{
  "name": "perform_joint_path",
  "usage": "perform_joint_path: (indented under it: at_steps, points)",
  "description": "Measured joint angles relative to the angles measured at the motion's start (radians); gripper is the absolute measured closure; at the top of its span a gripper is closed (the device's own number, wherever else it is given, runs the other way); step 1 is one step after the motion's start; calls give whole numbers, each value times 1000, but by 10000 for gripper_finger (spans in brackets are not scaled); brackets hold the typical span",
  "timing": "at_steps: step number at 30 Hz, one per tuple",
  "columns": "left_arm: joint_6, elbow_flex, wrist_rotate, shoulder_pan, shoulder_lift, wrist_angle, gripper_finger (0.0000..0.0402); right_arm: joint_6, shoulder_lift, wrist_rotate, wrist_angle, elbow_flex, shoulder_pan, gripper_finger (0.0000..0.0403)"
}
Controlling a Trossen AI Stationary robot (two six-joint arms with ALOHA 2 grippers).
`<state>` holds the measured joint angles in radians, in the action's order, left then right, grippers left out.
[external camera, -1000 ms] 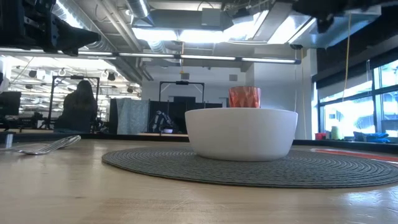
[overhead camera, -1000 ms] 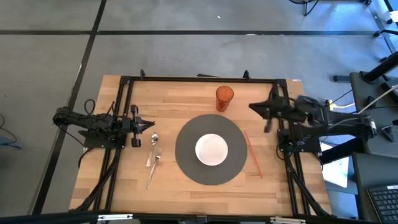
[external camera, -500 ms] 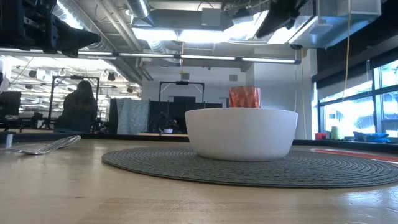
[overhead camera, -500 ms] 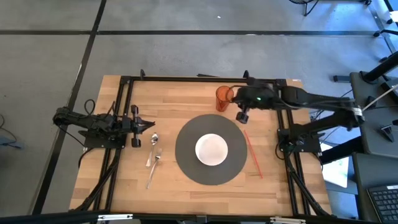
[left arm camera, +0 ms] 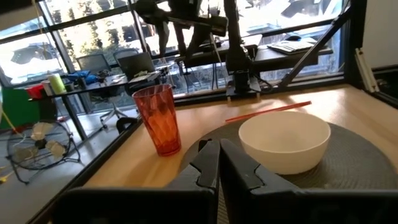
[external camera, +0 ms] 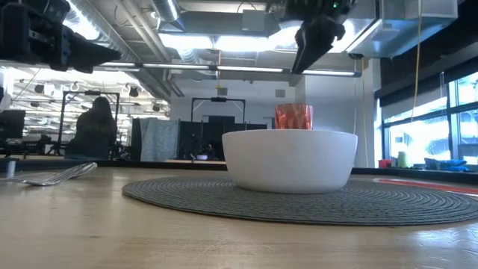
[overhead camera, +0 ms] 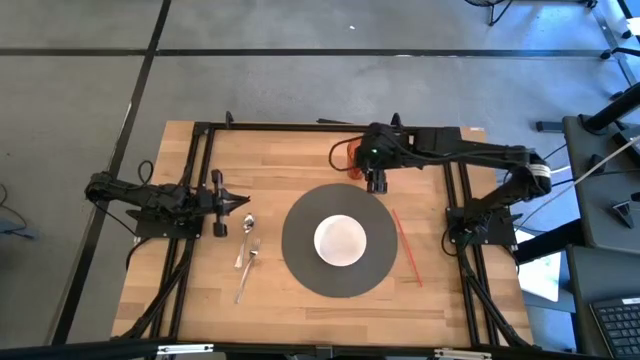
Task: Pick & Place Utensil
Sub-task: Put the orange cup on the gray table mat to the top right of the white bowl
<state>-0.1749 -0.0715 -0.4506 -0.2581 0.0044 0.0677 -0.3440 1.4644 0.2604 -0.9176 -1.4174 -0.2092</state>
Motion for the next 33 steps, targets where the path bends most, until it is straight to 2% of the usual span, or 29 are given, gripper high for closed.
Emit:
perform_joint_path:
  at_steps: [5,10,19,33]
  points:
    - [14,0,-30,0,0,15,396,9,31,-10,-2,0,-19,151]
    - [31,0,-30,0,0,16,396,64,45,-83,-2,0,-59,151]
    - [31,0,-32,0,0,16,396,83,70,-106,-39,1,-103,150]
    - [31,0,-34,0,0,16,396,71,190,-105,-34,1,-157,150]
